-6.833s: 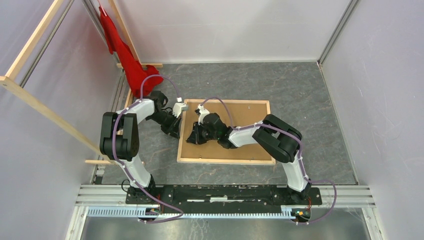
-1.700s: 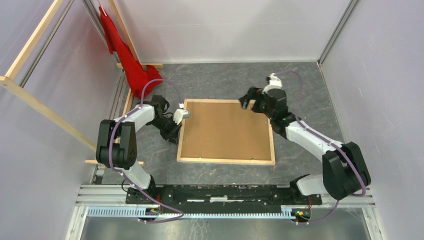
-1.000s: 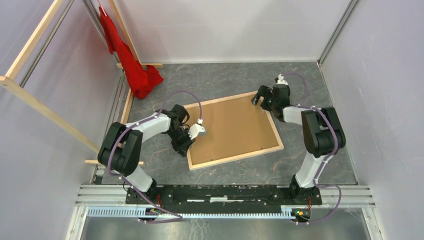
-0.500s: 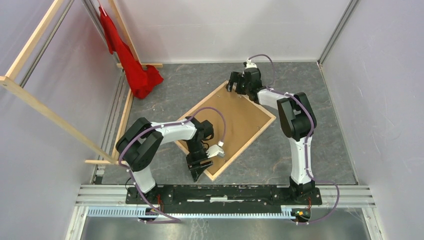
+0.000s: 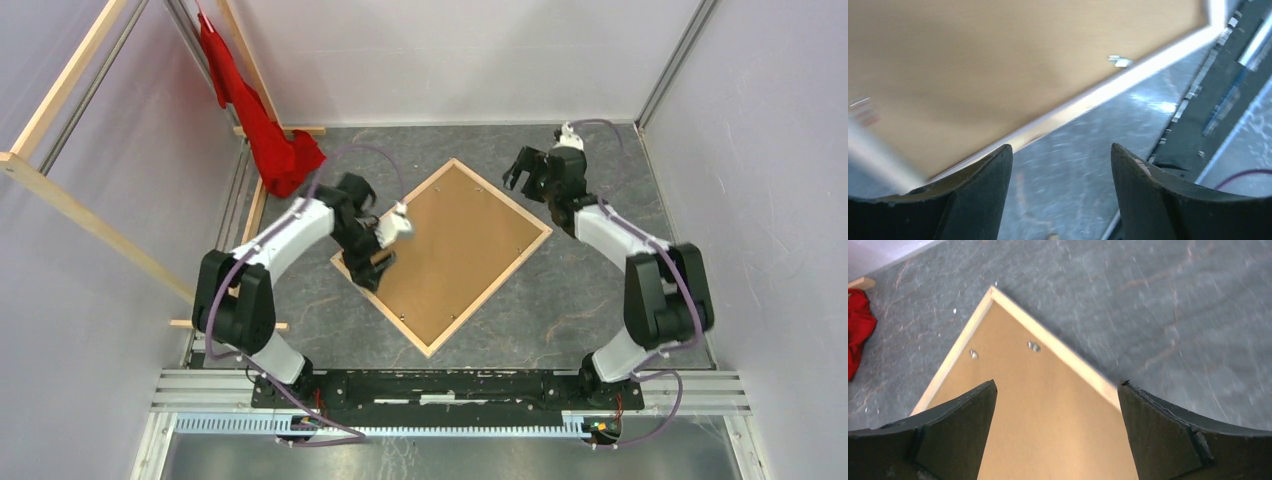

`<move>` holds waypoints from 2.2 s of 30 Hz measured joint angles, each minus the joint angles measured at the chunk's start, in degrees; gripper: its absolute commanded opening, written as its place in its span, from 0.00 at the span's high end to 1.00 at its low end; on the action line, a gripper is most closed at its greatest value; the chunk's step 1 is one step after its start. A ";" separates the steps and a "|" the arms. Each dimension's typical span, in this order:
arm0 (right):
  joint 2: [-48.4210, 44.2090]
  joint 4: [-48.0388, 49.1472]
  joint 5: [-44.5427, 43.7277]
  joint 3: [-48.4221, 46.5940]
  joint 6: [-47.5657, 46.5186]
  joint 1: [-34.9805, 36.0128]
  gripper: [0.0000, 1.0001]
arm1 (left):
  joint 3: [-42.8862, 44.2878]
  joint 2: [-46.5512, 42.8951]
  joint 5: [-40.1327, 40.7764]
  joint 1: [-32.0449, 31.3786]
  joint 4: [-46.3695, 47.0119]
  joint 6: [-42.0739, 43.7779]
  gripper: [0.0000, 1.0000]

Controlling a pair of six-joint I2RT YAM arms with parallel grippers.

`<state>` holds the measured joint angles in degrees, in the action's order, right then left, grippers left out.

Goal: Put the photo into the frame

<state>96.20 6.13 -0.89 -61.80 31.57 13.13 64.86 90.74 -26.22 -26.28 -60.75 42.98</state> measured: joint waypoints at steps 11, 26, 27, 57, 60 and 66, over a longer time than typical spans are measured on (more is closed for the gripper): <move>-24.26 -1.05 2.99 30.99 4.07 0.85 0.02 | 18.32 15.72 7.02 22.12 10.19 -2.73 0.43; -28.17 3.74 11.30 41.27 6.03 0.79 0.02 | 8.04 18.16 8.85 22.32 19.56 -9.01 0.63; -26.16 4.92 12.37 41.07 6.14 0.66 0.02 | 7.67 17.88 8.59 22.32 19.74 -9.01 0.63; -21.07 3.54 4.28 22.25 4.59 1.53 0.28 | -7.80 -0.37 -2.49 16.65 12.28 -5.14 0.53; -24.20 5.73 2.62 25.14 5.75 7.76 0.29 | -7.37 0.52 -4.46 16.57 11.50 -4.61 0.60; -22.29 11.15 2.56 30.42 10.10 21.38 0.29 | -6.73 5.05 -5.97 16.57 11.58 -4.57 0.76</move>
<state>73.91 17.28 1.67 -31.38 41.67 34.50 58.13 95.79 -32.18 -9.72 -49.17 38.41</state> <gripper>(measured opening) 0.711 0.275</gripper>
